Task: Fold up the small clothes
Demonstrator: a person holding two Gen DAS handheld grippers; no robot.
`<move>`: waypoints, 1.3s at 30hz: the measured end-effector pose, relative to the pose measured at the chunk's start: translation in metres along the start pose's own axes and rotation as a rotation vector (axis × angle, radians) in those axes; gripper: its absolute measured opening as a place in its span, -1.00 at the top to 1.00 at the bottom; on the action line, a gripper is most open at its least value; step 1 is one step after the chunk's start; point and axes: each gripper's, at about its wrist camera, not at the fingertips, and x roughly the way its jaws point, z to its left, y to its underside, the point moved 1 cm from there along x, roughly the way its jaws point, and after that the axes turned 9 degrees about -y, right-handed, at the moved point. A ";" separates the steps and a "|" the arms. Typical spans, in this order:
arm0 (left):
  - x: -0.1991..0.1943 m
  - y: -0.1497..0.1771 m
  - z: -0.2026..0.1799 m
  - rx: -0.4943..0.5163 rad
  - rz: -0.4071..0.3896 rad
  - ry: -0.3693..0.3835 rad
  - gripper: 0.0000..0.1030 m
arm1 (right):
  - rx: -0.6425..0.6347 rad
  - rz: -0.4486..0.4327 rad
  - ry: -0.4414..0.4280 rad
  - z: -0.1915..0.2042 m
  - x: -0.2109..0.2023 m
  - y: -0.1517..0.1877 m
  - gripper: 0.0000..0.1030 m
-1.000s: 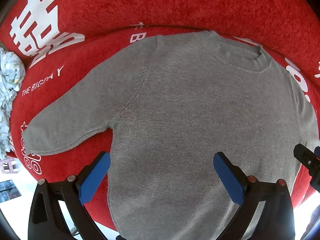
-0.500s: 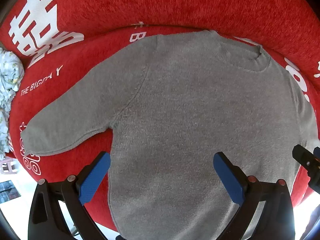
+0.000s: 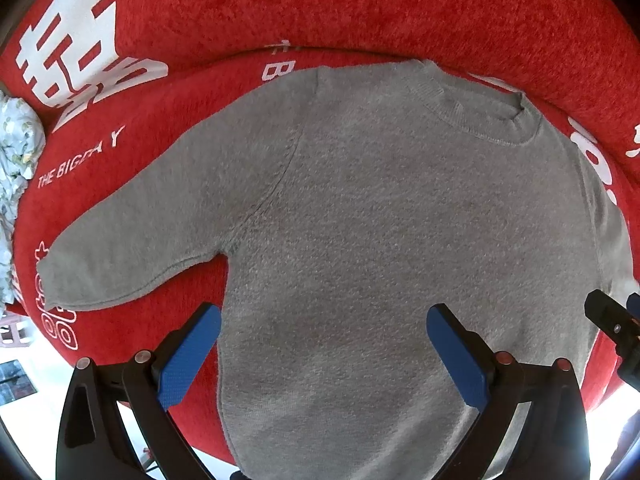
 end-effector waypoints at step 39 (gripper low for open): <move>0.138 0.043 0.296 -0.907 -0.087 0.476 0.15 | -0.315 0.146 -0.214 0.175 0.051 0.067 -1.00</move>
